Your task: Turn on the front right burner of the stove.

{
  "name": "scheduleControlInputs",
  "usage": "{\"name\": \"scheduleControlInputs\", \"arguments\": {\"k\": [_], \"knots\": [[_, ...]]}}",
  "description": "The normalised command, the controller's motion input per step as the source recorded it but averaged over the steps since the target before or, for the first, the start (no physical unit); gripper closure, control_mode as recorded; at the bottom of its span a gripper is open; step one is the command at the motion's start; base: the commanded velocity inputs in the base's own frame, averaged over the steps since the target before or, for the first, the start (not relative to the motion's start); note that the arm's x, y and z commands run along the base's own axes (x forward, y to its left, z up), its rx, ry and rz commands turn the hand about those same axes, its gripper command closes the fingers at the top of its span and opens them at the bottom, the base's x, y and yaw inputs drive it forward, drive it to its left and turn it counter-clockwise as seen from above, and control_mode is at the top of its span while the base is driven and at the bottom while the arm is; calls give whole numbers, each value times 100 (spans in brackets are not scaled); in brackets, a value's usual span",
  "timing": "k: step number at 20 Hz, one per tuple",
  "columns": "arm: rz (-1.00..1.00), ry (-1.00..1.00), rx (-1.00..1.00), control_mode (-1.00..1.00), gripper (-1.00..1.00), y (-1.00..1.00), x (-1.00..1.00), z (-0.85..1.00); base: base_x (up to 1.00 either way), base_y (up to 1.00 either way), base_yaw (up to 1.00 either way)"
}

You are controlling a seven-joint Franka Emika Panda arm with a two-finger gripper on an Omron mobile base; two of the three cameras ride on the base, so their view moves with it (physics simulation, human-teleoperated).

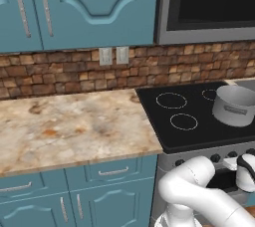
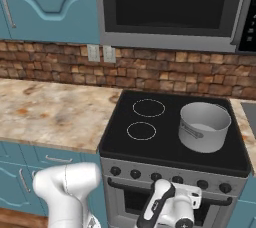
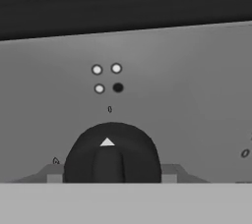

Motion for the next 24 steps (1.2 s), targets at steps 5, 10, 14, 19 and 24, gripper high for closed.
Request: {"name": "scheduleControlInputs", "arguments": {"k": [5, 10, 14, 19, 24], "knots": [[15, 0, -17, -100, 100, -2, 15, -24, 0, 0, 0], [14, 0, -24, -100, 100, 0, 19, -15, 0, 0, 0], [5, -3, -31, -100, 100, 0, 18, -18, 0, 0, 0], [9, 0, -42, -100, 100, -2, 33, -20, 0, 0, 0], [3, 6, -61, -100, 100, -16, 11, -24, 0, 0, 0]]}}
